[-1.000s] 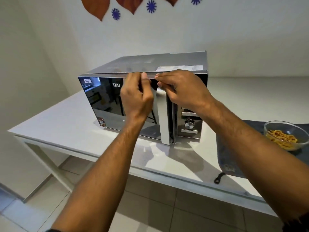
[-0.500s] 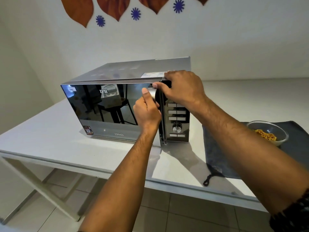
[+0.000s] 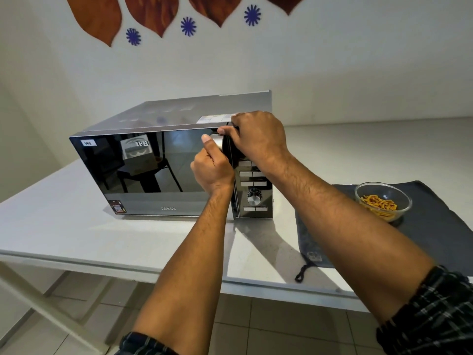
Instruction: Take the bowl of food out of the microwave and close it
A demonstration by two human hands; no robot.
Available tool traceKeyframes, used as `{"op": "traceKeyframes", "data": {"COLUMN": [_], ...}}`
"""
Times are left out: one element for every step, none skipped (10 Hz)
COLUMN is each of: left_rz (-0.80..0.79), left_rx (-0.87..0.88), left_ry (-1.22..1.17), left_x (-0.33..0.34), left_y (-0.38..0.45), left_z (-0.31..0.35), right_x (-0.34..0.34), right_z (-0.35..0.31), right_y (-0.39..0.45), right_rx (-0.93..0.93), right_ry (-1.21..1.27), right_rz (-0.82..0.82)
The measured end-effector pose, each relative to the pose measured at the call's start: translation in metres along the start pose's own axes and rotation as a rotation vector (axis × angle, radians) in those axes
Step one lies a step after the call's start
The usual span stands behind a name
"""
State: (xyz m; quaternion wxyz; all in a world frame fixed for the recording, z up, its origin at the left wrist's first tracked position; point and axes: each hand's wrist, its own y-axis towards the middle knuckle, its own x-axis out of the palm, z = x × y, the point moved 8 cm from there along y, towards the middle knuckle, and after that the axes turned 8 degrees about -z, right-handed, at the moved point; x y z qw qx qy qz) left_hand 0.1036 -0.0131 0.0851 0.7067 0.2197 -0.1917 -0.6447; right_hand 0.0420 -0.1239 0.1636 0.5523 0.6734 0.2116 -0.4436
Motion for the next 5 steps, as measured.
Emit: {"op": "traceKeyframes", "data": {"left_rz": [-0.016,0.068,0.052,-0.303,-0.568], "left_rx": [0.000,0.124,0.312,0.555,0.669], "left_ry": [0.009,-0.007,-0.002,0.218,0.322], "left_x": [0.000,-0.014,-0.015,0.033,0.070], "left_y": [-0.003,-0.017,-0.044,-0.103,-0.143], "left_z": [0.001,0.008,0.022,0.029,0.025], "right_x": [-0.001,0.007,0.013,0.041,0.050], "right_z": [0.002,0.025,0.060,0.140,0.189], "right_y": [-0.004,-0.041,-0.080,-0.136,-0.164], "right_rx": [-0.062,-0.147,-0.101,0.060,0.195], "right_ry": [0.055,0.125,0.110,0.095,0.074], "right_rz": [0.033,0.169,0.315,0.220,0.128]}}
